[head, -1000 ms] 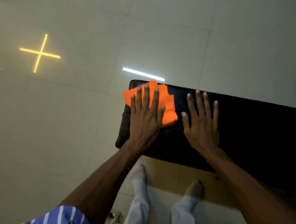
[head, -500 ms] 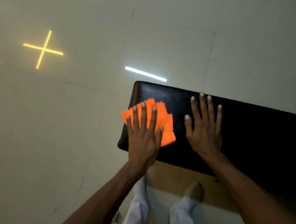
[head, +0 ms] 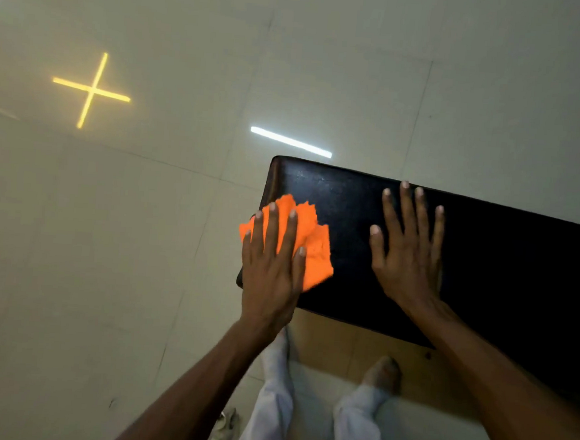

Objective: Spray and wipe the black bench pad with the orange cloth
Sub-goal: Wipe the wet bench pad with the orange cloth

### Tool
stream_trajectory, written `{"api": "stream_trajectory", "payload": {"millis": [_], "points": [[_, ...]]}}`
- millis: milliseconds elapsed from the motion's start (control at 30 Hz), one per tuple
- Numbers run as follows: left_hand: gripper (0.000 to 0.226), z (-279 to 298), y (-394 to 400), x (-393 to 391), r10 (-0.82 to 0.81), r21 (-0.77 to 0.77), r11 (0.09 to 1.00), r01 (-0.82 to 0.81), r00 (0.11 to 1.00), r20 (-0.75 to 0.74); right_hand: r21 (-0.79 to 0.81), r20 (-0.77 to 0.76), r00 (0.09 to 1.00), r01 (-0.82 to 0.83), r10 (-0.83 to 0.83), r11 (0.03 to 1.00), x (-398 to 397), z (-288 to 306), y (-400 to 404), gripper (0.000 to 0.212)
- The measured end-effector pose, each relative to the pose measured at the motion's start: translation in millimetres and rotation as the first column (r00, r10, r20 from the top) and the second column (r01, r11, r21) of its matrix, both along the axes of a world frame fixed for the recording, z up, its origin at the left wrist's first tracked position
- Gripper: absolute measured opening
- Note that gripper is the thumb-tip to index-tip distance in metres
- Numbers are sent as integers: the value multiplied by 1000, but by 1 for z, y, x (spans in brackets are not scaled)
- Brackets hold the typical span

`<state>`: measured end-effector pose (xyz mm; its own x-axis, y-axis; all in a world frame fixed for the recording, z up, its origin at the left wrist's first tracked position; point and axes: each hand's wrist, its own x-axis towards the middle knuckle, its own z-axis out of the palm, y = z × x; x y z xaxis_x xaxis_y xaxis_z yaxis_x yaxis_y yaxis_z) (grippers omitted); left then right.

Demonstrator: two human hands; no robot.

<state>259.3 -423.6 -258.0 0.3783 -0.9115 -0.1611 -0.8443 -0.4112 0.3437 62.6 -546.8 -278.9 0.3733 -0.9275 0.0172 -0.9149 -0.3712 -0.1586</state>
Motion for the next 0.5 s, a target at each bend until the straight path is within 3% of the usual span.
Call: {"api": "stream_trajectory", "payload": {"millis": [133, 267, 367, 500], "points": [[59, -5, -28, 1, 15, 2, 1000, -15, 999, 46, -15, -3, 1000, -5, 5, 1000, -1, -4, 0, 64], [59, -11, -75, 31, -8, -46, 999, 8, 1000, -1, -39, -14, 1000, -16, 16, 999, -3, -8, 0, 63], [60, -13, -43, 27, -62, 6, 998, 62, 998, 18, -30, 1, 1000, -12, 12, 999, -3, -6, 0, 63], [55, -12, 29, -6, 125, -68, 989, -128, 991, -43, -17, -5, 1000, -21, 21, 1000, -3, -4, 1, 63]]}}
